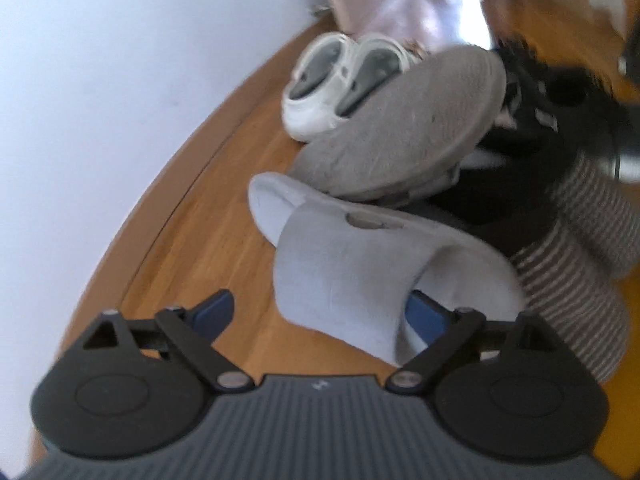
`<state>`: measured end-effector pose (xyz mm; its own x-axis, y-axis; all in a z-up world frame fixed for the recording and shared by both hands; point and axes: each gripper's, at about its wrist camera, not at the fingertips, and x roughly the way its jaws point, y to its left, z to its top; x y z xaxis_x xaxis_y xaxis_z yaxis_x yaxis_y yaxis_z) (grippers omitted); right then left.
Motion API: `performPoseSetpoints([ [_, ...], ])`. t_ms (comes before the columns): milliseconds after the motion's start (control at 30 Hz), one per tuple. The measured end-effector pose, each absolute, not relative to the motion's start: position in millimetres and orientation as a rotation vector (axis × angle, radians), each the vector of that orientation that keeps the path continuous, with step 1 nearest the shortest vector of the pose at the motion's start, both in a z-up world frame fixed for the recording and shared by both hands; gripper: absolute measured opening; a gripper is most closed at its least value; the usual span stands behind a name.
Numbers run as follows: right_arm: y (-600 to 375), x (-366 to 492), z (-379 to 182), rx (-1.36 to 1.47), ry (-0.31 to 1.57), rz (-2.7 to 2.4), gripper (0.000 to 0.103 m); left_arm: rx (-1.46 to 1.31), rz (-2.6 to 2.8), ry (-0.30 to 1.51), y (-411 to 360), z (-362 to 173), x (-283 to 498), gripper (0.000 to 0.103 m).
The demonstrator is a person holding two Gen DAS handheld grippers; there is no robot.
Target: Organize scattered shoes
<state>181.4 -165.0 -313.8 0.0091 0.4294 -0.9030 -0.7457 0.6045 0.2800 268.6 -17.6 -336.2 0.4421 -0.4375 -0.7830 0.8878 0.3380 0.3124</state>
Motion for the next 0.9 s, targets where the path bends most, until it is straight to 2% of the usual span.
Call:
performPoseSetpoints([
  [167,-173,189,-315,-0.177,1.285,0.928,0.097,0.837,-1.008,0.722,-32,-346,284,0.093],
  [233,-176,189,-316,-0.154,1.296,0.921,0.097,0.778,-1.026,0.762,-36,-349,287,0.079],
  [400,-180,181,-320,-0.151,1.311,0.908,0.098,0.687,-0.967,0.723,-29,-343,280,0.074],
  [567,-182,177,-322,-0.144,1.315,0.899,0.098,0.547,-0.834,0.709,2,-306,267,0.069],
  [600,-183,179,-321,-0.145,1.312,0.899,0.098,0.572,-0.779,0.718,9,-297,260,0.064],
  [633,-182,179,-321,-0.144,1.312,0.898,0.098,0.633,-0.714,0.730,13,-293,252,0.038],
  [700,-180,180,-320,-0.144,1.309,0.901,0.098,0.787,-0.559,0.760,21,-286,233,0.025],
  [900,-171,176,-321,-0.167,1.324,0.919,0.099,0.855,-0.494,0.882,44,-314,196,0.030],
])
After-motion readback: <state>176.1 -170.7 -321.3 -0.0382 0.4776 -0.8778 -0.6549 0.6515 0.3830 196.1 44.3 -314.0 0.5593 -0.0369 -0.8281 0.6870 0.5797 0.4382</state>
